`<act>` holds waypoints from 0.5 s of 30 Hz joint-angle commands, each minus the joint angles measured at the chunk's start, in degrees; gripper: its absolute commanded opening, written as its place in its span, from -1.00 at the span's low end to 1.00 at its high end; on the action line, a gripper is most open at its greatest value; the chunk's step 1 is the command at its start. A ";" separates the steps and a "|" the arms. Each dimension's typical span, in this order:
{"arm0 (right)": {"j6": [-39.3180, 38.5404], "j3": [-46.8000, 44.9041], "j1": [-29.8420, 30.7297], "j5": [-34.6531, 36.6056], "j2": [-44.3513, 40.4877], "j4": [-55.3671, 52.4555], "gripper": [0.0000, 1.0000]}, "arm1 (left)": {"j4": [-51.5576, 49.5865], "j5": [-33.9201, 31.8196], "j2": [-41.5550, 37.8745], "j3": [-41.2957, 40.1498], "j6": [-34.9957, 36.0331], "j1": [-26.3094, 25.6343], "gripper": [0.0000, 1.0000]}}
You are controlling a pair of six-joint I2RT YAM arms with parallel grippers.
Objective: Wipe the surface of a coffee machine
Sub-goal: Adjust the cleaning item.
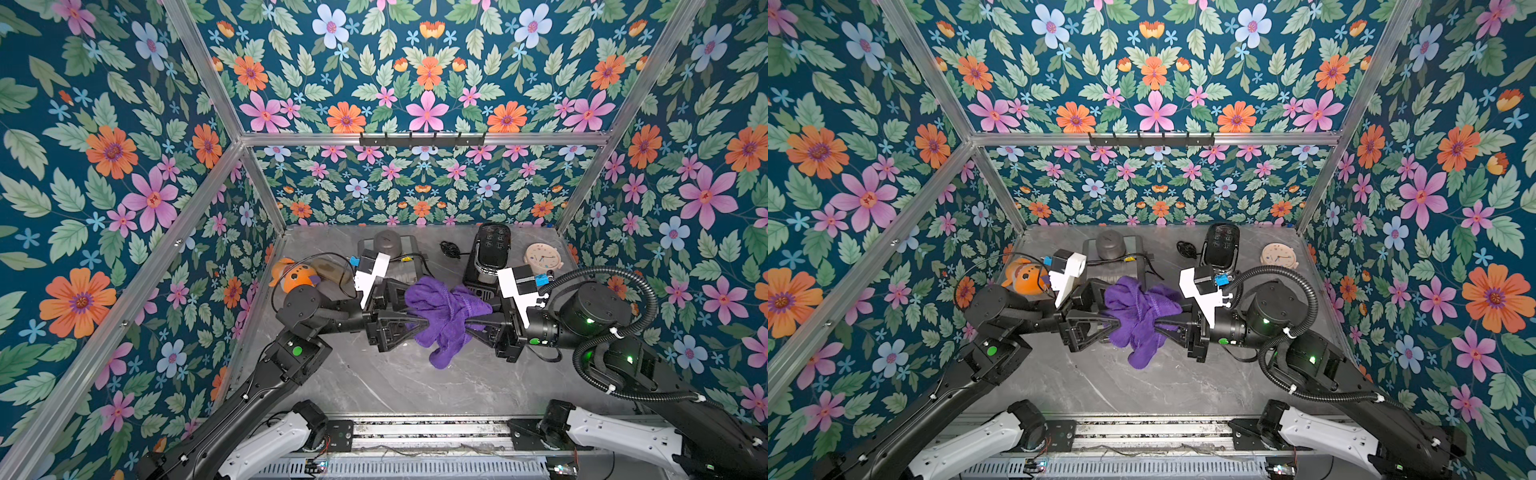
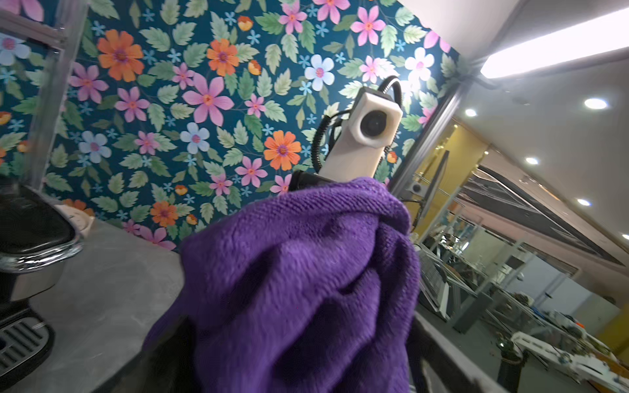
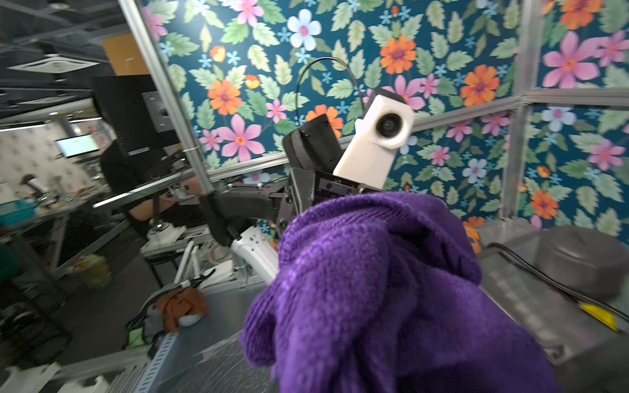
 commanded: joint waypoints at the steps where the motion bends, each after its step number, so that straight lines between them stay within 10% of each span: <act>1: -1.01 0.66 -0.01 -8.76 1.14 4.76 -1.00 | 5.91 0.83 0.68 -0.53 2.31 -3.54 0.89; 6: -1.11 0.78 -0.01 -6.94 2.08 4.88 -1.00 | 7.67 1.56 1.13 -1.37 3.93 -6.04 0.59; 12: -1.16 -0.19 -0.03 0.57 2.54 2.24 -1.00 | 9.43 -4.07 -1.38 -2.77 7.10 -6.02 -1.00; 14: -0.29 -0.37 -0.09 4.10 2.55 1.65 -0.69 | 5.58 -11.12 -3.27 -3.16 8.73 -5.98 -1.00; 15: 0.61 -0.59 -0.10 6.53 2.54 1.61 -0.18 | 3.06 -15.63 -4.49 -3.22 9.41 -6.04 -1.00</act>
